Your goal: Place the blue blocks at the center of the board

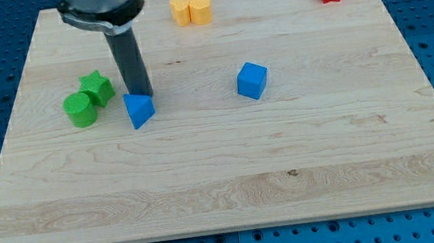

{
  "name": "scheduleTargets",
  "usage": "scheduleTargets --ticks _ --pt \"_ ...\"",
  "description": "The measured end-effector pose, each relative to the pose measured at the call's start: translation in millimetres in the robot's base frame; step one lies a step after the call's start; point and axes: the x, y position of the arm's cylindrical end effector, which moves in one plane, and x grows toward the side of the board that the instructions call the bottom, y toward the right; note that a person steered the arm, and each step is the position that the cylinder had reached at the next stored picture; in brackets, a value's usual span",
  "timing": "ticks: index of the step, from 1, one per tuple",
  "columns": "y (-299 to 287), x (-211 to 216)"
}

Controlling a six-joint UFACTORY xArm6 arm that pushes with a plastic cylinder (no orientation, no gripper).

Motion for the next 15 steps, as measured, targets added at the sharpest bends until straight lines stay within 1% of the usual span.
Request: scheduleTargets --ticks 1,2,3,4,5,6,7,9,10,11,12,13,14,15 --pt "-1 1" --pt "-37 1" --pt "-57 1" --pt "-62 15" --pt "-55 43" --pt "-13 43" --pt "25 29" --pt "43 21" --pt "83 0" --pt "98 -8" --pt "75 -9" --pt "53 -38" --pt "61 -80" --pt "94 -82"
